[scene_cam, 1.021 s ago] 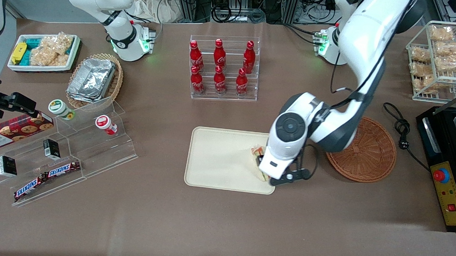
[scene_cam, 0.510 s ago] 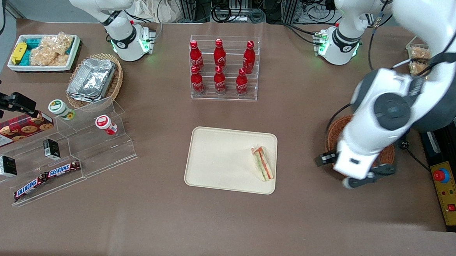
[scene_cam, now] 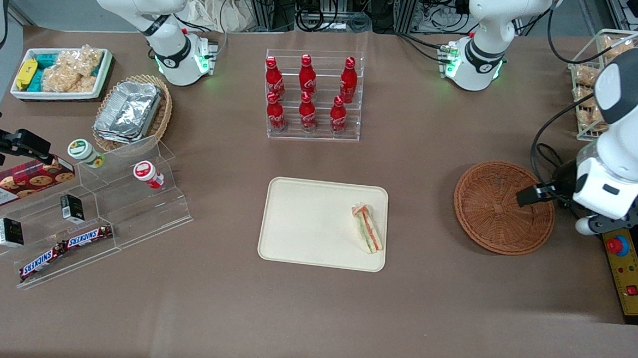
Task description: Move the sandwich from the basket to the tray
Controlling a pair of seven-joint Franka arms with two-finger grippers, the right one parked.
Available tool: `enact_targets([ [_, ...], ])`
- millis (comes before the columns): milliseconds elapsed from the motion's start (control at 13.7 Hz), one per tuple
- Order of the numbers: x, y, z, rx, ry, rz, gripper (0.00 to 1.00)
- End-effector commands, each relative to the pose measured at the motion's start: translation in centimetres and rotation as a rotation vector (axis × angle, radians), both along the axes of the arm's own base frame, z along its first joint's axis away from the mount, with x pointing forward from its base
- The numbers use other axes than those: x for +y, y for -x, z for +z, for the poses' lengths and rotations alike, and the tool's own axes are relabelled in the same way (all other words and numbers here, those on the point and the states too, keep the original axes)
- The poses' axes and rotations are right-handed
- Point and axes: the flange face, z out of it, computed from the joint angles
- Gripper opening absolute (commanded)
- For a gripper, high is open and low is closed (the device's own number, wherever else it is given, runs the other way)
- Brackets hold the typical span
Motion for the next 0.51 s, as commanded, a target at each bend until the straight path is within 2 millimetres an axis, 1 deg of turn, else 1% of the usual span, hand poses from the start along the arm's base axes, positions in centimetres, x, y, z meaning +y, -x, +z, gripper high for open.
enact_targets([
  [0, 1.2, 0.5, 0.0, -0.006, 0.001, -0.064, 0.99],
  [73, 1.7, 0.6, 0.1, 0.005, -0.006, -0.088, 0.99],
  [146, 2.0, 0.6, 0.6, 0.016, -0.014, -0.097, 0.99],
  [219, 2.5, 0.1, 1.4, 0.014, -0.024, -0.106, 1.0],
  [365, 2.8, -0.2, 1.9, 0.026, -0.035, -0.212, 1.0],
  [438, 2.8, -0.4, 1.6, 0.03, -0.036, -0.236, 1.0],
])
